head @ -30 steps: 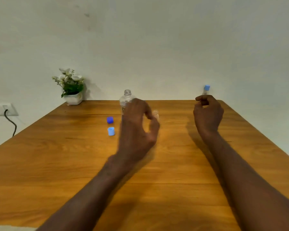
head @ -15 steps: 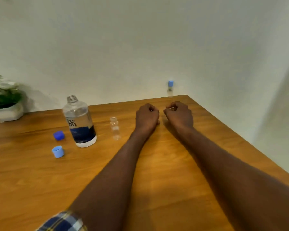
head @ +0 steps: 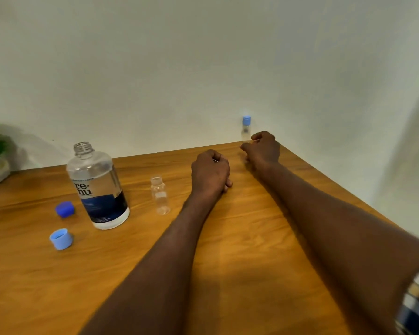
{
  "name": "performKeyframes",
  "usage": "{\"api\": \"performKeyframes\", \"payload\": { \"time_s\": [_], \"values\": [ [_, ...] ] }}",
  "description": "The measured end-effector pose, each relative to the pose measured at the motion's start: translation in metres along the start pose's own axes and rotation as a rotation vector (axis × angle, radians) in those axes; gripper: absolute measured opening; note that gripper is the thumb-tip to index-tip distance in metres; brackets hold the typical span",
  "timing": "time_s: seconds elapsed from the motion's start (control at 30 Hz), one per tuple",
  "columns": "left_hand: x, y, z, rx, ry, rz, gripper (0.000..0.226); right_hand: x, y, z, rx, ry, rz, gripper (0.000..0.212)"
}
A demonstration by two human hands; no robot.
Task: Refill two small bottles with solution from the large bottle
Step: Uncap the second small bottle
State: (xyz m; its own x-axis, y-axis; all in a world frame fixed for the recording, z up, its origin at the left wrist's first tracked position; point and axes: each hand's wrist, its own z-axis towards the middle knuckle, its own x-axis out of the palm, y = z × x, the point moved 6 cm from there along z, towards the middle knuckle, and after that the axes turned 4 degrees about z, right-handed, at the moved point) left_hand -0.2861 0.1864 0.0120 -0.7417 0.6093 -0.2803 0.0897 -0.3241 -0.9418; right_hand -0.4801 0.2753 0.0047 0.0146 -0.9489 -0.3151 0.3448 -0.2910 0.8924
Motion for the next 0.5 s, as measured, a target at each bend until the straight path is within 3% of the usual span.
{"api": "performKeyframes", "payload": {
  "time_s": [0.17,0.33,0.5],
  "values": [
    [0.004,0.005,0.006,0.018,0.009,0.006,0.013,0.012,-0.007,0.036,-0.007,-0.047,-0.071,0.06],
    [0.007,0.007,0.009,0.047,-0.01,0.06,0.013,0.021,-0.009,0.065,-0.017,-0.086,-0.07,0.061],
    [0.011,0.009,0.012,0.091,-0.016,0.14,0.011,0.032,-0.01,0.075,-0.042,0.011,-0.098,0.026]
  ]
}}
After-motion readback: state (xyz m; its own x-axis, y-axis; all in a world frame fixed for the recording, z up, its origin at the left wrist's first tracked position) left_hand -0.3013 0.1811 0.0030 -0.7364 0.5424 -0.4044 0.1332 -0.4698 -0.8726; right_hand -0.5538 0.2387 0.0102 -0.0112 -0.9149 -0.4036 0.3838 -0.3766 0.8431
